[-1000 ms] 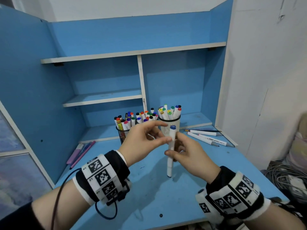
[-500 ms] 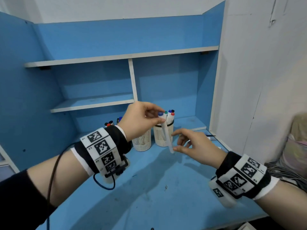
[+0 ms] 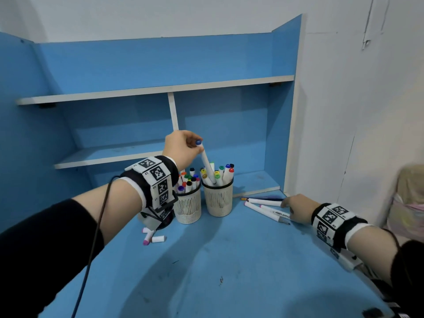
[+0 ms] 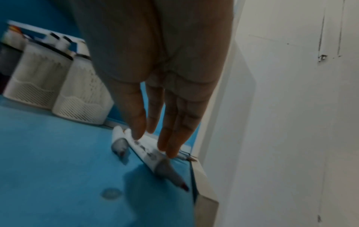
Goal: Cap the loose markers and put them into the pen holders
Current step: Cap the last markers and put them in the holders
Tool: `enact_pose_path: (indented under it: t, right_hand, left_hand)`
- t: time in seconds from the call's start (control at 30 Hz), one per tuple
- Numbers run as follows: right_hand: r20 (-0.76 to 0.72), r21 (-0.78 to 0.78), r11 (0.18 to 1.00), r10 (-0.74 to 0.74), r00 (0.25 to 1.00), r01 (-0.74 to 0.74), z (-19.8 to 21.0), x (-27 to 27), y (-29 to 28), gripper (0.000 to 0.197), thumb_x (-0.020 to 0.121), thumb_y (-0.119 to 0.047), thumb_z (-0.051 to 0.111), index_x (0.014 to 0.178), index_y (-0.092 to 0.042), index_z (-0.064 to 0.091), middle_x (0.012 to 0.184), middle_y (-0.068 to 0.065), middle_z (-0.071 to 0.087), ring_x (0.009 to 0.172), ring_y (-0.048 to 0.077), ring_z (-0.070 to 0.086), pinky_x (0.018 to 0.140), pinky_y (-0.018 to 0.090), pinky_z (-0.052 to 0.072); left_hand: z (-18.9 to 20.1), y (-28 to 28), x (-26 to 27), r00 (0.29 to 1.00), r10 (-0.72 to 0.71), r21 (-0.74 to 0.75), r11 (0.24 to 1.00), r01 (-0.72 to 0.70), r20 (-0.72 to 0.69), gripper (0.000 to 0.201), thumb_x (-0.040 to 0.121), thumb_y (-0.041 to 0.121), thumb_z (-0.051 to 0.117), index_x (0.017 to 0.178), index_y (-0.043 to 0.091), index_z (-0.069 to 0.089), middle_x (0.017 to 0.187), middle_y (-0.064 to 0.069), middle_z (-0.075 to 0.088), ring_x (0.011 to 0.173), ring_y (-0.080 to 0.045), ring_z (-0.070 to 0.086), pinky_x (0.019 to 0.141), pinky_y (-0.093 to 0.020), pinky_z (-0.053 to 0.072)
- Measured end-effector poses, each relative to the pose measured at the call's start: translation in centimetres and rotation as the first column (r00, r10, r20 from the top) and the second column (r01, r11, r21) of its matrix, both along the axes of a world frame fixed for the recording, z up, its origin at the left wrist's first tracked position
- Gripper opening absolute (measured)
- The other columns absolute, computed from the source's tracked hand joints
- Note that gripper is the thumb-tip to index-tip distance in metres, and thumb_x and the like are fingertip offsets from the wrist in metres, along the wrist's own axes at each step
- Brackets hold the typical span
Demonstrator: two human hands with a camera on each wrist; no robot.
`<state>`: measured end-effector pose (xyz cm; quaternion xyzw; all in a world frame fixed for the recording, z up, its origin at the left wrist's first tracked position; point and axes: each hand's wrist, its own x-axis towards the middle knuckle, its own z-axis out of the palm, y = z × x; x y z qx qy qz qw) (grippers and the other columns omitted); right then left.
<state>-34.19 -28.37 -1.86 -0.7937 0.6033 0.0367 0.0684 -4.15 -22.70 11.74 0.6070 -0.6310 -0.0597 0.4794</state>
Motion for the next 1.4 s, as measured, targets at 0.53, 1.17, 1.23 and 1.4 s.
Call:
enact_pose_path:
  t: [0.53,1.17,1.23,1.4]
  right_hand:
    - [-0.005,0.003,1.000,0.025,1.000,-0.025,0.9,-1.0,-0.1,0.036,0.084,-0.009,0.058,0.119,-0.016,0.061,0.098,0.000,0.057,0.087,0.014,0.050,0.071,0.016,0.034]
    - [0.805,-0.145,0.987,0.157,0.572,-0.066,5.4,7.1,8.1,0.031,0.077,-0.005,0.072,0.089,-0.031,0.061,0.073,-0.002,0.066,0.056,0.003,0.061,0.057,0.007,0.043]
    - [0.850,-0.128,0.988,0.153,0.505,-0.084,5.4,8.1,8.8,0.032,0.077,-0.005,0.072,0.087,-0.033,0.061,0.076,0.001,0.067,0.063,0.011,0.063,0.065,0.018,0.050]
    - [0.930,-0.014,0.992,0.058,0.362,-0.122,4.9,10.3,9.5,0.030,0.078,-0.002,0.072,0.102,-0.017,0.063,0.084,0.013,0.066,0.071,0.020,0.062,0.071,0.030,0.055]
  left_hand:
    - [-6.3,-4.0,-0.7,0.917,-0.048,0.214,0.976,-0.041,0.395,0.021,0.080,0.024,0.072,0.101,0.024,0.073,0.109,-0.002,0.064,0.103,-0.023,0.058,0.088,-0.034,0.048]
    - [-11.4,5.6,8.2,0.898,-0.176,0.233,0.969,0.085,0.404,0.022,0.078,0.010,0.072,0.098,0.021,0.071,0.092,0.009,0.061,0.083,-0.004,0.054,0.076,-0.012,0.041]
    - [-12.5,6.1,10.0,0.899,-0.153,0.344,0.939,0.003,0.409,0.024,0.079,0.011,0.070,0.101,0.018,0.071,0.092,0.008,0.063,0.080,-0.004,0.054,0.068,-0.002,0.035]
    - [-14.7,6.0,13.5,0.877,-0.117,0.594,0.776,-0.213,0.467,0.040,0.079,0.024,0.072,0.118,0.018,0.064,0.115,0.003,0.063,0.098,-0.011,0.053,0.078,-0.014,0.037]
